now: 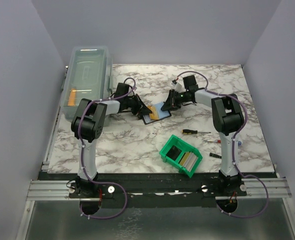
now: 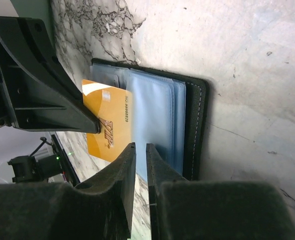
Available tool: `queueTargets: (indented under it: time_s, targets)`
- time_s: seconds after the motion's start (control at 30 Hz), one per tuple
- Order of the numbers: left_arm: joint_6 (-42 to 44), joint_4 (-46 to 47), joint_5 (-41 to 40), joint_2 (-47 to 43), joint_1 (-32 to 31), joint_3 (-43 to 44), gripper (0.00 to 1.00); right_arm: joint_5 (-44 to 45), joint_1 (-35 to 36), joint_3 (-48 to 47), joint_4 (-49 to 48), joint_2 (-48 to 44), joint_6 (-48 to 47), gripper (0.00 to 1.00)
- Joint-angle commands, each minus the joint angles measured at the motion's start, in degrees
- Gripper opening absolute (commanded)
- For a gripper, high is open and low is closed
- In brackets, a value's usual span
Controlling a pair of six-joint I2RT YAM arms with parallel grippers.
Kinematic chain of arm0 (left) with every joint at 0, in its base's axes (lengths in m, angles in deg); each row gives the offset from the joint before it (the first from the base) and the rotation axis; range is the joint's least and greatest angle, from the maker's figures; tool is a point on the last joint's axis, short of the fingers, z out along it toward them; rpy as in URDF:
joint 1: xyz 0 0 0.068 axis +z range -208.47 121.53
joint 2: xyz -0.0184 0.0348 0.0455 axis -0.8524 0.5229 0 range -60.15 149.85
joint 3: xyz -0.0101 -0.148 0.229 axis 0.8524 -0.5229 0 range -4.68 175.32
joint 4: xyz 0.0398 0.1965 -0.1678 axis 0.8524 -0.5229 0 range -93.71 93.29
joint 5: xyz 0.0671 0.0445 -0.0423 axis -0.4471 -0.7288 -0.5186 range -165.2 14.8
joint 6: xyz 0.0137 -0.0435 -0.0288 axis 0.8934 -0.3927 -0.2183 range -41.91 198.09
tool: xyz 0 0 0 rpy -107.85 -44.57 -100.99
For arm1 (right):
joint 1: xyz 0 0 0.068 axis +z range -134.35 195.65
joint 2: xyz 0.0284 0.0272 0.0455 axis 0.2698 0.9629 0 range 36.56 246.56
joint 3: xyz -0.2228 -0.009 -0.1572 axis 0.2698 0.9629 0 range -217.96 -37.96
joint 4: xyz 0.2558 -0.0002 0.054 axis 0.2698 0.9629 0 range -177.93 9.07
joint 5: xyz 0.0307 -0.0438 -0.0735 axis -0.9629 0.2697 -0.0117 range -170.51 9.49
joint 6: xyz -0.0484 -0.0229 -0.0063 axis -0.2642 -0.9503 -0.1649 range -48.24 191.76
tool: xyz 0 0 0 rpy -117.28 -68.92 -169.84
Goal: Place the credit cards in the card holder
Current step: Insert the credit card into the card holder.
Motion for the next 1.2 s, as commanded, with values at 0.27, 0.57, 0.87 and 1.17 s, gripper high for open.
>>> queueTargets:
  time_s: [0.27, 0.57, 0.87, 1.17]
  targets:
    - [-1.3, 5.5, -2.6, 1.8, 0.2, -1.7, 0.00, 0.2, 0.3, -2.0, 1.1, 3.0, -0.7, 0.17]
    - [-3.3, 9.5, -5.2, 1.5, -0.3, -4.1, 0.00, 0.9, 0.3, -1.8, 1.5, 2.5, -0.5, 0.17]
    - [-4.2, 13.9, -8.6, 2.2, -1.4, -6.2, 0.00, 6.5, 0.2, -4.8, 6.3, 0.9, 0.4, 0.23]
    - [-4.5, 15.0, -11.3, 2.1, -2.0, -7.6, 0.00, 12.0, -0.5, -5.1, 9.6, 0.5, -1.8, 0.28]
